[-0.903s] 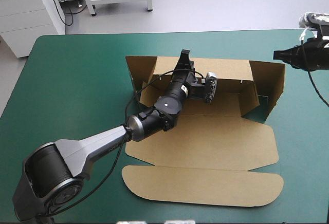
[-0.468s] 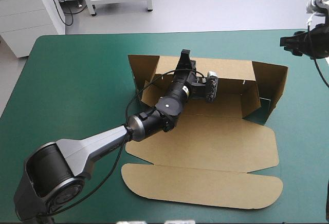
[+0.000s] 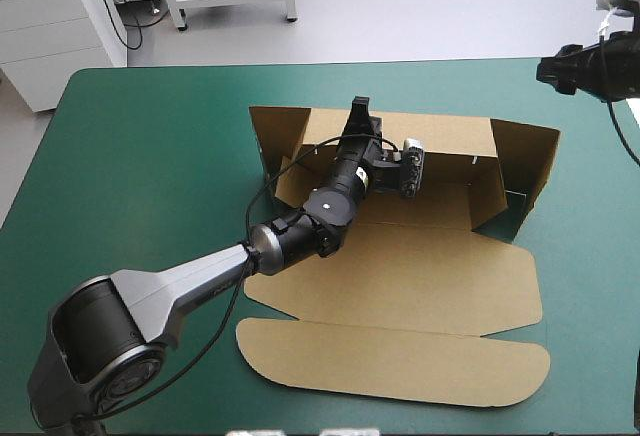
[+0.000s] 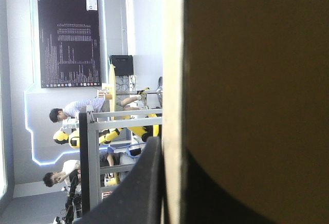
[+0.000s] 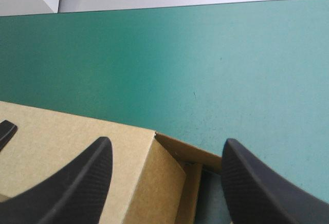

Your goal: Fold the box

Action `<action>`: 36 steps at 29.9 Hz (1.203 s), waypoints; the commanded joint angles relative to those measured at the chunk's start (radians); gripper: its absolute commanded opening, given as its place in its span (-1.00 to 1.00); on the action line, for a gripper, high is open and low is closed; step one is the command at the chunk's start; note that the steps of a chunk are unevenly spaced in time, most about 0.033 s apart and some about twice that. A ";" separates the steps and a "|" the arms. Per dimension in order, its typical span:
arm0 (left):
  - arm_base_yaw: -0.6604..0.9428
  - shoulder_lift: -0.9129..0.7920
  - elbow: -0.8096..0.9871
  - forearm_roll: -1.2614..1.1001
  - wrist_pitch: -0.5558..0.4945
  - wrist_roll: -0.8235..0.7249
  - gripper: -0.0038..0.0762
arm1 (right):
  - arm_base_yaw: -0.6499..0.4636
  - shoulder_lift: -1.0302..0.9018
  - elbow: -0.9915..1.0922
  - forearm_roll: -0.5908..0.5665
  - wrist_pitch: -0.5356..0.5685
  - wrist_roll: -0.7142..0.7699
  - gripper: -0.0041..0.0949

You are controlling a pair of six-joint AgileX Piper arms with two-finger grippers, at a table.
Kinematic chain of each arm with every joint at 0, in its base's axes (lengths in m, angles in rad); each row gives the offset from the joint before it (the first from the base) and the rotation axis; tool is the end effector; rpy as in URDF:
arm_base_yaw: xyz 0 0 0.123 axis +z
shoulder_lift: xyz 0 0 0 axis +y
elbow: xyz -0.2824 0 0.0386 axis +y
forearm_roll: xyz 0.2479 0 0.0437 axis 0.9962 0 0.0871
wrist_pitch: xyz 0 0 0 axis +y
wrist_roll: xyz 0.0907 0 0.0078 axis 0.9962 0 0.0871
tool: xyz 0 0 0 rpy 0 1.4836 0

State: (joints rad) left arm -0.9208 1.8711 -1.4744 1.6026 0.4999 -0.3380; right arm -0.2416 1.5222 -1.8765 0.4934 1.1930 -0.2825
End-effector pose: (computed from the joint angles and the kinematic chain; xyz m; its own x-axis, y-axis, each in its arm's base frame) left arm 0.3025 -0.3257 0.3029 0.3503 0.9241 -0.1529 0.2916 0.0475 0.9554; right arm 0.3050 -0.0339 0.4808 -0.6180 0.0722 -0.7829 -0.1646 0.9618 0.2186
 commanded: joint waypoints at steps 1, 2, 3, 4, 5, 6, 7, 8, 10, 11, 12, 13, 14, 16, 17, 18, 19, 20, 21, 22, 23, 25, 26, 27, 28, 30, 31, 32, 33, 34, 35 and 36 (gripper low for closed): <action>-0.007 -0.053 -0.026 0.031 0.020 -0.023 -0.92 | -0.006 -0.017 -0.032 0.033 -0.101 -0.040 0.25; -0.007 -0.053 -0.026 0.036 0.022 -0.033 -0.92 | -0.006 -0.002 -0.032 0.034 -0.103 -0.042 0.25; -0.007 -0.053 -0.026 0.041 0.022 -0.042 -0.92 | -0.006 0.008 -0.032 0.036 -0.104 -0.042 0.25; -0.007 -0.053 -0.026 0.046 0.022 -0.051 -0.92 | -0.006 0.027 -0.032 0.036 -0.104 -0.040 0.25; -0.007 -0.053 -0.026 0.066 0.024 -0.072 -0.92 | -0.006 0.048 -0.032 0.036 -0.103 -0.035 0.25; -0.007 -0.053 -0.026 0.079 0.024 -0.087 -0.92 | -0.006 0.067 -0.032 0.036 -0.103 -0.034 0.25; -0.007 -0.053 -0.026 0.084 0.027 -0.098 -0.92 | -0.006 0.089 -0.032 0.036 -0.103 -0.035 0.25; -0.007 -0.053 -0.026 0.104 0.028 -0.116 -0.92 | -0.006 0.111 -0.032 0.036 -0.107 -0.035 0.25; -0.007 -0.053 -0.026 0.129 0.040 -0.120 -0.92 | -0.006 0.152 -0.032 0.036 -0.121 -0.035 0.25; -0.007 -0.053 -0.026 0.133 0.040 -0.120 -0.92 | -0.006 0.172 -0.032 0.036 -0.127 -0.035 0.25; -0.007 -0.053 -0.026 0.134 0.040 -0.120 -0.92 | -0.006 0.186 -0.032 0.036 -0.131 -0.035 0.25; -0.007 -0.053 -0.026 0.134 0.040 -0.120 -0.92 | -0.006 0.208 -0.032 0.036 -0.136 -0.035 0.25; -0.007 -0.053 -0.026 0.134 0.040 -0.120 -0.92 | -0.006 0.221 -0.032 0.036 -0.139 -0.038 0.25; -0.007 -0.053 -0.026 0.132 0.040 -0.120 -0.92 | -0.006 0.251 -0.032 0.036 -0.139 -0.062 0.25; -0.007 -0.053 -0.026 0.132 0.040 -0.120 -0.92 | -0.006 0.261 -0.032 0.036 -0.139 -0.064 0.25; -0.007 -0.053 -0.026 0.132 0.040 -0.120 -0.92 | -0.006 0.270 -0.032 0.036 -0.139 -0.066 0.25; -0.007 -0.053 -0.026 0.132 0.040 -0.120 -0.92 | -0.006 0.277 -0.032 0.036 -0.136 -0.066 0.25; -0.007 -0.053 -0.026 0.132 0.040 -0.120 -0.92 | -0.006 0.280 -0.032 0.036 -0.133 -0.066 0.25; -0.007 -0.053 -0.026 0.132 0.040 -0.120 -0.92 | -0.006 0.284 -0.032 0.034 -0.124 -0.073 0.25; -0.007 -0.053 -0.026 0.132 0.040 -0.121 -0.92 | -0.006 0.284 -0.032 0.029 -0.112 -0.080 0.25; -0.007 -0.053 -0.026 0.132 0.044 -0.123 -0.92 | -0.006 0.286 -0.032 0.024 -0.096 -0.086 0.25; -0.007 -0.053 -0.026 0.132 0.051 -0.131 -0.92 | -0.006 0.286 -0.032 -0.007 -0.058 -0.086 0.25; -0.007 -0.053 -0.026 0.132 0.056 -0.148 -0.92 | -0.006 0.286 -0.032 -0.023 -0.041 -0.086 0.25; -0.007 -0.053 -0.026 0.132 0.062 -0.164 -0.92 | -0.006 0.286 -0.032 -0.041 -0.019 -0.086 0.25; -0.007 -0.053 -0.026 0.132 0.067 -0.173 -0.92 | -0.006 0.286 -0.032 -0.055 0.005 -0.086 0.25; -0.007 -0.053 -0.026 0.132 0.074 -0.201 -0.92 | -0.006 0.286 -0.030 -0.069 0.046 -0.083 0.25; -0.007 -0.053 -0.026 0.132 0.074 -0.204 -0.92 | -0.006 0.286 -0.027 -0.069 0.061 -0.083 0.25; -0.007 -0.053 -0.026 0.132 0.074 -0.204 -0.92 | -0.006 0.283 -0.023 -0.066 0.061 -0.075 0.25; -0.007 -0.053 -0.026 0.132 0.072 -0.204 -0.92 | -0.006 0.277 -0.018 -0.064 0.061 -0.073 0.25; -0.007 -0.053 -0.026 0.132 0.072 -0.204 -0.92 | -0.006 0.269 -0.012 -0.056 0.061 -0.073 0.25; -0.007 -0.053 -0.026 0.132 0.072 -0.204 -0.92 | -0.006 0.261 -0.003 -0.048 0.061 -0.073 0.25; -0.007 -0.053 -0.026 0.132 0.072 -0.204 -0.92 | -0.006 0.249 0.008 -0.046 0.061 -0.073 0.25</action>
State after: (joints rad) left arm -0.9208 1.8740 -1.4715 1.6974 0.5319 -0.5074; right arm -0.2416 1.8530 -1.8651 0.4132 1.2338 -0.3536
